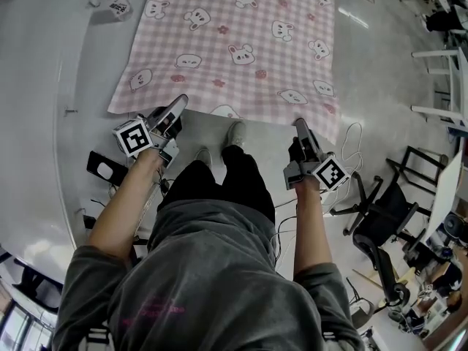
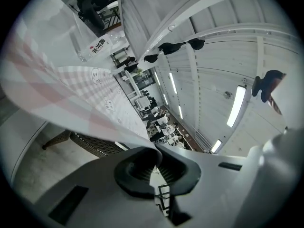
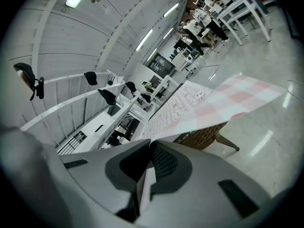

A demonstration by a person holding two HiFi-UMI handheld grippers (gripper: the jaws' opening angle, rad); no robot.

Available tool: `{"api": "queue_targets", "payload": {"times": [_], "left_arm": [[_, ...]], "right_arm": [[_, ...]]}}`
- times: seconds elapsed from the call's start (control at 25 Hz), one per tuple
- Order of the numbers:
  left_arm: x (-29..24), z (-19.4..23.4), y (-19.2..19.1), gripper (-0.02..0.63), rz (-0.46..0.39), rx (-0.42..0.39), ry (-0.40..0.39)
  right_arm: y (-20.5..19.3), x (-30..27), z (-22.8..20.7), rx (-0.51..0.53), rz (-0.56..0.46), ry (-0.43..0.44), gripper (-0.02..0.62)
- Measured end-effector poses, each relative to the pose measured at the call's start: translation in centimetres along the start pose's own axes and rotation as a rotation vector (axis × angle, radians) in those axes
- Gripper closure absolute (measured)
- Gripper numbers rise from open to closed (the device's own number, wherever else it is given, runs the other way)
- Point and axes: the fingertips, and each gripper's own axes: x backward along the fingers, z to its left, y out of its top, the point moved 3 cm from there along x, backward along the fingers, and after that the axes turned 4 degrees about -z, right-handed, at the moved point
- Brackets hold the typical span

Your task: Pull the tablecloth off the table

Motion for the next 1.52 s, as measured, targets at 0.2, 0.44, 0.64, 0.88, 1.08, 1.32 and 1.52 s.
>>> {"api": "queue_targets", "payload": {"times": [0.2,0.44,0.64,0.88,1.08,1.32,1.52], "left_arm": [[-0.3,-1.8,1.8,0.604,0.009,-0.011,-0.03],[3.1,-3.8,0.3,0.606,-0.008,-0.031,-0.067],[-1.7,-2.1,2.8,0.604,-0.158,-0.222,-0.307],[-0.8,0.4,0.8,0.604,-0.14,-0.211,-0.306],[-0.7,-0.8,2.0,0.604,-0.138,-0.222,-0.298],[-0.6,-1.0,2.2,0.604,-0.159,-0.251,-0.318],[-0.8,-1.0,2.2,0.604,-0.163,-0.249,-0.315]], "right_arm": [[1.0,0.5,1.9,-0.018,-0.028,-0.017,0.592],[-1.7,4.2,3.2,-0.005,-0.059,-0.004,0.592],[1.7,0.3,1.9,0.217,-0.248,0.182,0.592],[-1.1,0.5,0.0,0.202,-0.251,0.177,0.592],[-0.4,0.4,1.1,0.181,-0.251,0.177,0.592],[-0.4,0.4,1.3,0.217,-0.258,0.213,0.592],[-0.2,0.4,1.4,0.197,-0.265,0.217,0.592]]}}
